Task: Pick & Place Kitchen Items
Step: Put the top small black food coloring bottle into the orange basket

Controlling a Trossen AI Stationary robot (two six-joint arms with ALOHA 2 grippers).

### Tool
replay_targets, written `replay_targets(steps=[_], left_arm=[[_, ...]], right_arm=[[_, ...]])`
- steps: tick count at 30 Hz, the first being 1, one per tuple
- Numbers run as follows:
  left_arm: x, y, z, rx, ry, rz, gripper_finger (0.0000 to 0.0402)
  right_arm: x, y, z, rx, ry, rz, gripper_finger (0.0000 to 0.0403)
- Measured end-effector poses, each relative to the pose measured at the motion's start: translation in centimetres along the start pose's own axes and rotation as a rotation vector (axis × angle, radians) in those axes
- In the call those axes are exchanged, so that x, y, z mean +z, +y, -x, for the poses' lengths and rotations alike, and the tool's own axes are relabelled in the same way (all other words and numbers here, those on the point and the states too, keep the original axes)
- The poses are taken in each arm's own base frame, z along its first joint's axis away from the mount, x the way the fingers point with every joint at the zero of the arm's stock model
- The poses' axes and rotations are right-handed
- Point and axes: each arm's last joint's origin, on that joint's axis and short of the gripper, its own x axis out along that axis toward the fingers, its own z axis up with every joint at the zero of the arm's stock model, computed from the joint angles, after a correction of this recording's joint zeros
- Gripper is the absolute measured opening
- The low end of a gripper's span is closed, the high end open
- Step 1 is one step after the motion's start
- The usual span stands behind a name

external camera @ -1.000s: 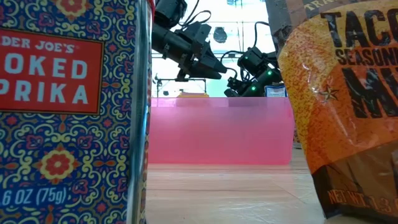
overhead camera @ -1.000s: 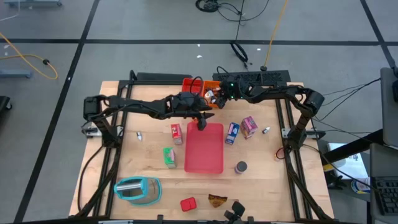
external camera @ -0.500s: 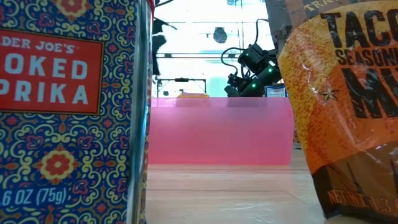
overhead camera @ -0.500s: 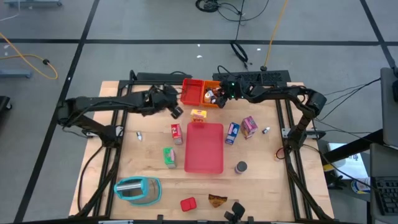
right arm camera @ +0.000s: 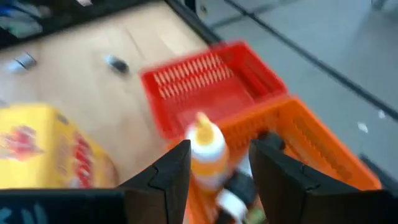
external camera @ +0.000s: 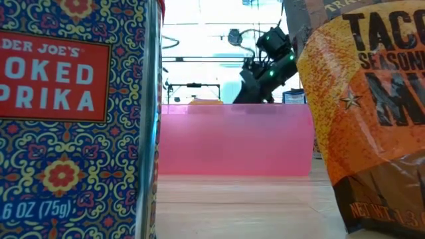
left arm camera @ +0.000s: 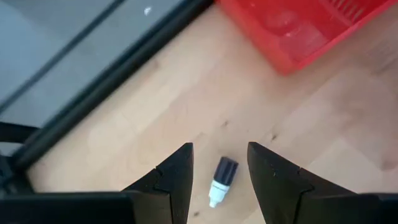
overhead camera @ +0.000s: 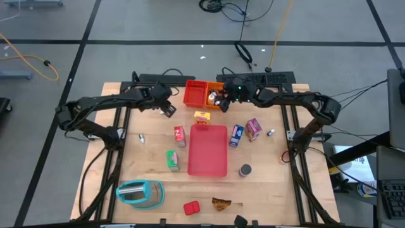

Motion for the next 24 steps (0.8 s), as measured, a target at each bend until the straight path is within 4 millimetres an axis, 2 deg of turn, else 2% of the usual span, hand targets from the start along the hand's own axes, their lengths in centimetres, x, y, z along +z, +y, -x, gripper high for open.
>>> replay_targets(steps=[8,14,24], left_arm=[[-2.6,1.5,-2.5,0.000,0.060,0.025,0.0154],[-4.0,1.5,-3.6,-0.073,0.059,0.026,0.0154],[-5.0,1.3,-4.3,-0.114,0.050,0.007,0.0154]], right_arm=[[1.4,2.2,2.0,0.053,-0.075,0.043,0.0157],[1.4,2.9,1.9,0.070,-0.080,0.068,0.0157],[1.4,3.1,2.0,0.076,-0.082,0.071,0.0157]])
